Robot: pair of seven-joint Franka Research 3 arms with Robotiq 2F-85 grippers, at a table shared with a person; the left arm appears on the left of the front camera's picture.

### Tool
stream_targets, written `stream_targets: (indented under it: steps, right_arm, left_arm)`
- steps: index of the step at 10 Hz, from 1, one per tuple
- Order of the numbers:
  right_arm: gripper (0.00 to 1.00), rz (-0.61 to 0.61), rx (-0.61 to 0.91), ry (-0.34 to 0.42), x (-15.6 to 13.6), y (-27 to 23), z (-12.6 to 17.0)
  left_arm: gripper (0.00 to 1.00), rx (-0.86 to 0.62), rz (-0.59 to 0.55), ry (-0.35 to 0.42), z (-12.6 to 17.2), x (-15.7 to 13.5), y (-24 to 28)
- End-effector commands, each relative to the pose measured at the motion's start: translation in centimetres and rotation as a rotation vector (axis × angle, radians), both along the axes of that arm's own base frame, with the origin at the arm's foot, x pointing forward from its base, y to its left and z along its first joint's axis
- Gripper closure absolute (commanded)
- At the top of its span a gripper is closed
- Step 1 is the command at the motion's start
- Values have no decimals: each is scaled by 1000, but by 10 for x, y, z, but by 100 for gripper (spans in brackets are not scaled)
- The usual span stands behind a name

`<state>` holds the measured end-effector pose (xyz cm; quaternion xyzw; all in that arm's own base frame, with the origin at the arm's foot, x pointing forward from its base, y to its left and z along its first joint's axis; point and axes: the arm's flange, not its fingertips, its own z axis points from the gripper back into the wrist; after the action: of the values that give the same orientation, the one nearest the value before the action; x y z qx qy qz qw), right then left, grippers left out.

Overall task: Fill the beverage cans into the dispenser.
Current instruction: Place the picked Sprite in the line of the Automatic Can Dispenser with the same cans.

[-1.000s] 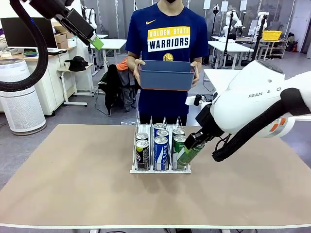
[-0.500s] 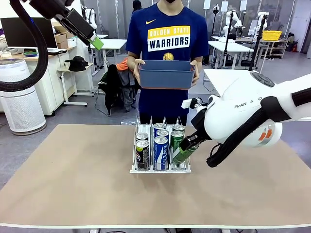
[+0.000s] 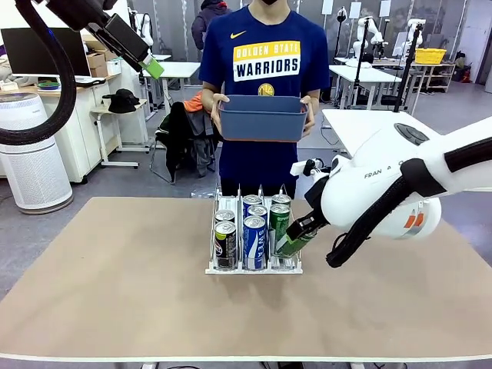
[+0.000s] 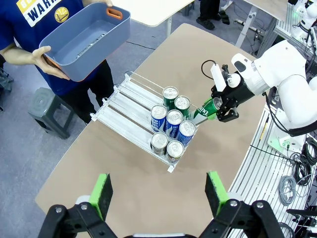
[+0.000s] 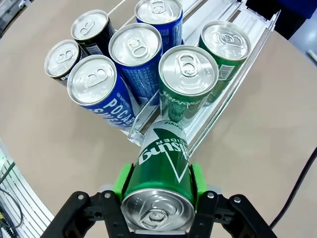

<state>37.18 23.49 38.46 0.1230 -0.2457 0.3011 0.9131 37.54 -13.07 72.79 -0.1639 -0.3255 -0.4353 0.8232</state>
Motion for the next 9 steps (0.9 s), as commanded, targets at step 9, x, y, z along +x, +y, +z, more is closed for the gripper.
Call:
stream_targets:
  steps: [9]
  right_arm:
    - [42, 71, -239, 271, 81, 53, 2]
  left_arm:
    - [0, -14, 4, 15, -3, -3, 1]
